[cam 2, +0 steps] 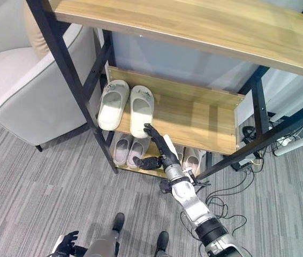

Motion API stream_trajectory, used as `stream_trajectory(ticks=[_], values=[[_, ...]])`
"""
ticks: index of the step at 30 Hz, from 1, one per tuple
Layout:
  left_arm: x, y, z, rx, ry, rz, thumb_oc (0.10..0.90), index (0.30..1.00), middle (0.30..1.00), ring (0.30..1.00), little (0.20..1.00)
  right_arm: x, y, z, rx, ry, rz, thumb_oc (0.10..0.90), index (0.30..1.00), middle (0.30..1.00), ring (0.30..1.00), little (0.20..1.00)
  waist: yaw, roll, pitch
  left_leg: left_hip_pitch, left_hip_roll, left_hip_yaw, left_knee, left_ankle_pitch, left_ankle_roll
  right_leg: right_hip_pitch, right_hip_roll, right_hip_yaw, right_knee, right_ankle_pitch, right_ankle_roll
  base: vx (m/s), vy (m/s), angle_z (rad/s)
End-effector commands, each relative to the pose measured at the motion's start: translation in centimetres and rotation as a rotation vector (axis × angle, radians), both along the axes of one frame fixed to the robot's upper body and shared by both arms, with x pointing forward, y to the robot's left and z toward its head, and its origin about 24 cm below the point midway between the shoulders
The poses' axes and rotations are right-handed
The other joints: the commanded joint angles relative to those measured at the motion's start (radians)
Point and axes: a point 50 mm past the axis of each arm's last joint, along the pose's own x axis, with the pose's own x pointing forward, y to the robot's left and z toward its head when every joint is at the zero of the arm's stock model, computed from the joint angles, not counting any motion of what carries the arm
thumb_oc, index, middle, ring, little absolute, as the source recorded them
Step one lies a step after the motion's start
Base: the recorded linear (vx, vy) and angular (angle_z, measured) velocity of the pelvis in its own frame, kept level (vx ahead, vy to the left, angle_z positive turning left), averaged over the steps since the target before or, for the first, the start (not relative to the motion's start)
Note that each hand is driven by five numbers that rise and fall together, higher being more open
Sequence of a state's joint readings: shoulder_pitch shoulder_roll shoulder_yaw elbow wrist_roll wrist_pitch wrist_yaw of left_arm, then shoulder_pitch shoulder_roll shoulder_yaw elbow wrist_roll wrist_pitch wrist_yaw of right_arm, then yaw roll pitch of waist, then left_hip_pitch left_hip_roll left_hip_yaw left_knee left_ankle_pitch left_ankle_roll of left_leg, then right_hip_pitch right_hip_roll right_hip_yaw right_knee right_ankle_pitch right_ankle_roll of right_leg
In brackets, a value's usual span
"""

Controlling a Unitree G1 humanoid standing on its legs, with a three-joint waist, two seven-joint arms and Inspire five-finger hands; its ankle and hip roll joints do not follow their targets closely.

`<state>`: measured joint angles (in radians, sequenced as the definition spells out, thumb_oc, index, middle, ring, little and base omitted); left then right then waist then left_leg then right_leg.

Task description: Arrange the slippers neatly on the shoe rack.

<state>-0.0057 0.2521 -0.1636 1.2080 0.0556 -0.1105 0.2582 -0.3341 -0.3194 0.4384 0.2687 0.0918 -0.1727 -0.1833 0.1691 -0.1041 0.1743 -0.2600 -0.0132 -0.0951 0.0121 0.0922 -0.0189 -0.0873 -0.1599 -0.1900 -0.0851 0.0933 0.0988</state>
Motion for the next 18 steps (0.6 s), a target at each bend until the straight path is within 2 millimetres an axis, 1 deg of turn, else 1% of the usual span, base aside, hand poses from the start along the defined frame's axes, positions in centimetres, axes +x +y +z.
stream_trajectory(ticks=[1, 7, 10, 13, 15, 18], values=[[-1.5, -0.1, -0.5, 0.049, 0.061, -0.044, 0.800, 0.900, 0.900, 0.900, 0.900, 0.6, 2.7, 7.1, 0.155, -0.287, 0.110, 0.800, 0.900, 0.900, 0.900, 0.900, 0.031, 0.015, -0.026, 0.157, -0.038, 0.009, -0.088, -0.119, 0.048, 0.052, -0.003, -0.003, 0.144, -0.091, 0.072, 0.01, 0.007, 0.10], [-1.6, -0.2, -0.5, 0.044, 0.063, -0.037, 0.800, 0.900, 0.900, 0.900, 0.900, 0.7, 3.4, 7.6, 0.167, -0.296, 0.140, 0.800, 0.900, 0.900, 0.900, 0.900, 0.036, 0.012, -0.029, 0.162, -0.039, 0.009, -0.087, -0.122, 0.048, 0.056, -0.003, -0.004, 0.146, -0.089, 0.071, 0.01, 0.001, 0.04], [-1.6, -0.2, -0.6, 0.043, 0.065, -0.027, 0.800, 0.900, 0.900, 0.900, 0.900, 0.6, 3.2, 7.6, 0.169, -0.297, 0.137, 0.800, 0.900, 0.900, 0.900, 0.900, 0.033, 0.011, -0.031, 0.166, -0.039, 0.011, -0.087, -0.124, 0.049, 0.058, -0.002, -0.004, 0.147, -0.091, 0.070, 0.00, 0.000, 0.00], [-1.7, -0.1, -0.5, 0.042, 0.065, -0.013, 0.800, 0.900, 0.900, 0.900, 0.900, 0.4, 2.4, 7.3, 0.128, -0.304, 0.114, 0.800, 0.900, 0.900, 0.900, 0.900, 0.026, 0.009, -0.036, 0.171, -0.036, 0.013, -0.087, -0.126, 0.049, 0.061, -0.001, -0.003, 0.148, -0.094, 0.070, 0.00, 0.000, 0.00], [-1.7, -0.1, -0.6, 0.038, 0.064, -0.005, 0.800, 0.900, 0.900, 0.900, 0.900, 0.2, 1.3, 7.1, 0.088, -0.318, 0.072, 0.800, 0.900, 0.900, 0.900, 0.900, 0.020, 0.010, -0.039, 0.175, -0.035, 0.014, -0.088, -0.127, 0.049, 0.062, 0.000, -0.003, 0.150, -0.097, 0.071, 0.00, 0.000, 0.00], [-1.8, -0.2, -0.6, 0.034, 0.064, 0.006, 0.800, 0.900, 0.900, 0.900, 0.900, -0.6, -1.0, 7.4, 0.044, -0.384, -0.022, 0.800, 0.900, 0.900, 0.900, 0.900, 0.006, 0.013, -0.044, 0.182, -0.034, 0.017, -0.088, -0.129, 0.049, 0.066, 0.000, -0.002, 0.152, -0.103, 0.071, 0.00, 0.000, 0.00]])
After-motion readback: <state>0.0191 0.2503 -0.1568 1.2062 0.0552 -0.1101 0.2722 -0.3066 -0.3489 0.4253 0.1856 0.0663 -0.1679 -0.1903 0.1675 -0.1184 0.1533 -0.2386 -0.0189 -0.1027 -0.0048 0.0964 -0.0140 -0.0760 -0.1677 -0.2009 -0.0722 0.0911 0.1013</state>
